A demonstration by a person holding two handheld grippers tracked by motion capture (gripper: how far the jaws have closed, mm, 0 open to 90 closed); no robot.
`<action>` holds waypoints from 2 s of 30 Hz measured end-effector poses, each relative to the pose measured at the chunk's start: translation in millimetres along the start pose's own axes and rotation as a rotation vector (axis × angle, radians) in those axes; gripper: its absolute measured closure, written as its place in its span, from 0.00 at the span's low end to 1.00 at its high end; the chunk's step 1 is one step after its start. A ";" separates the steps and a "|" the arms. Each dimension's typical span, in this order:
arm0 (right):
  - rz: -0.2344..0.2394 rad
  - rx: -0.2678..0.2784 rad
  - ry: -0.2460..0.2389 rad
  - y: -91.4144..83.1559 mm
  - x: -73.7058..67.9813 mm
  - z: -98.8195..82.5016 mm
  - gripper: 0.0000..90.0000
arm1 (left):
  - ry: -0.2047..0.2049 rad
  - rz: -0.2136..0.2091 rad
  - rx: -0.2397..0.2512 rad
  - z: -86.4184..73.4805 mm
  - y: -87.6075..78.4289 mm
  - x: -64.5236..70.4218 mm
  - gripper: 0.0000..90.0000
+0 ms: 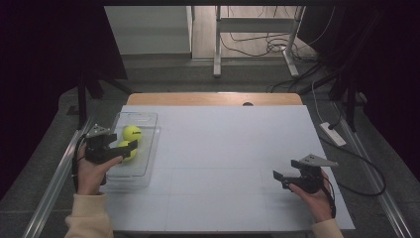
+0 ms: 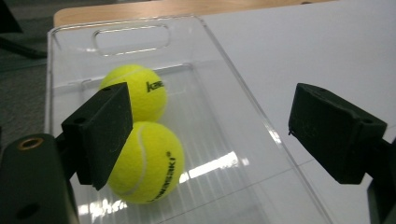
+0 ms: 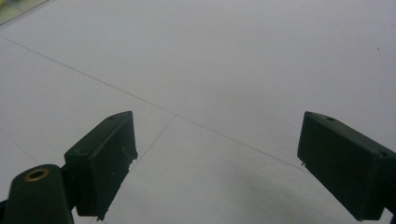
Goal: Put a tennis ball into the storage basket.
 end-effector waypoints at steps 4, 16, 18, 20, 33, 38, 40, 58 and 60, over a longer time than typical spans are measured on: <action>0.002 0.004 0.002 -1.3 0.2 0.3 0.13 | 0.006 -0.039 0.023 1.9 -2.0 9.1 0.16; 0.000 0.007 0.006 -3.7 0.5 0.1 0.13 | 0.040 -0.118 0.069 7.0 -5.6 32.5 0.15; -0.001 0.005 0.002 -3.2 0.1 -0.2 0.13 | 0.052 -0.138 0.071 6.2 -4.1 39.3 0.15; -0.002 0.004 0.001 -3.3 -0.2 -0.5 0.13 | 0.059 -0.142 0.073 5.5 -3.6 42.0 0.15; -0.004 0.025 0.008 -8.8 4.1 -0.9 0.13 | 0.115 -0.211 0.072 -10.8 -3.9 75.9 0.14; 0.001 0.037 0.008 -11.0 3.5 0.2 0.14 | 0.146 -0.224 0.063 -23.9 -0.9 89.4 0.14; 0.008 0.042 0.001 -11.5 2.1 0.6 0.14 | 0.156 -0.223 0.059 -28.6 1.8 92.8 0.13; 0.048 0.078 -0.050 -14.1 -6.8 2.8 0.13 | 0.178 -0.216 0.055 -33.7 11.5 96.5 0.13; 0.049 0.079 -0.050 -14.2 -7.0 2.8 0.13 | 0.178 -0.215 0.055 -33.7 11.4 96.1 0.13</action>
Point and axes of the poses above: each handheld gripper's, and its own axes: y roughly forward along the jaws, z roughly out of its top, x roughly to its right, the point moved 9 cm from there along y, roughly forward along the jaws, and after that the axes turned 6 degrees about -x, right-handed, at the moved point
